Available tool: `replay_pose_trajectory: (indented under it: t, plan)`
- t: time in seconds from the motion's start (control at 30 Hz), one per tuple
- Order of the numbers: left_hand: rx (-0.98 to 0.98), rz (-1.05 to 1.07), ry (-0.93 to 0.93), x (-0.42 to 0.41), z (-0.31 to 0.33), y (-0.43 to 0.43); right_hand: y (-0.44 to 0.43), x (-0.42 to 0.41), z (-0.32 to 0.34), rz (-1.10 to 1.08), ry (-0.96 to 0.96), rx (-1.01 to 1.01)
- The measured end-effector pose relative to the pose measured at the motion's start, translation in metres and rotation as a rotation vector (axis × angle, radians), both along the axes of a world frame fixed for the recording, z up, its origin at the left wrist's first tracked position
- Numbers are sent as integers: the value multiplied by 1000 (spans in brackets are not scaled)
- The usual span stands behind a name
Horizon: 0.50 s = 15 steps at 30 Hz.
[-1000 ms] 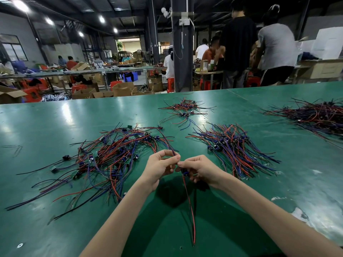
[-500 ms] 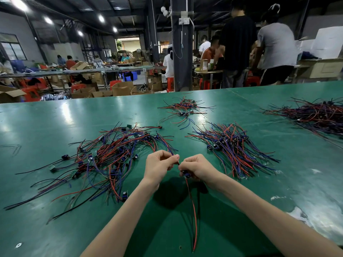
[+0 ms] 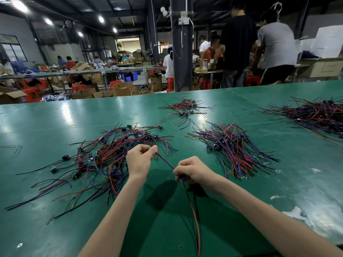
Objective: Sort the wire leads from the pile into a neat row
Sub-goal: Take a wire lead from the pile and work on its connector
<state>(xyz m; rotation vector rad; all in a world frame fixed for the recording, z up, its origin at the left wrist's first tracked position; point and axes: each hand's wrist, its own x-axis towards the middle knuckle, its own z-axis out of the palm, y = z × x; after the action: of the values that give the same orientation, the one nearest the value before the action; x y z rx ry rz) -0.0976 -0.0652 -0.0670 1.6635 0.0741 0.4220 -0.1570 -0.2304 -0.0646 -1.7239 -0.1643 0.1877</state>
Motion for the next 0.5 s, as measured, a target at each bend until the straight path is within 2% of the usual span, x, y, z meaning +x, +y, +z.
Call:
replay_pose_trajectory:
  t: [0.3, 0.5]
  plan:
    - [-115, 49, 66, 4, 3, 8, 0, -2, 1, 28, 11, -54]
    - [-329, 15, 168, 5, 6, 8, -1, -4, 2, 43, 16, -72]
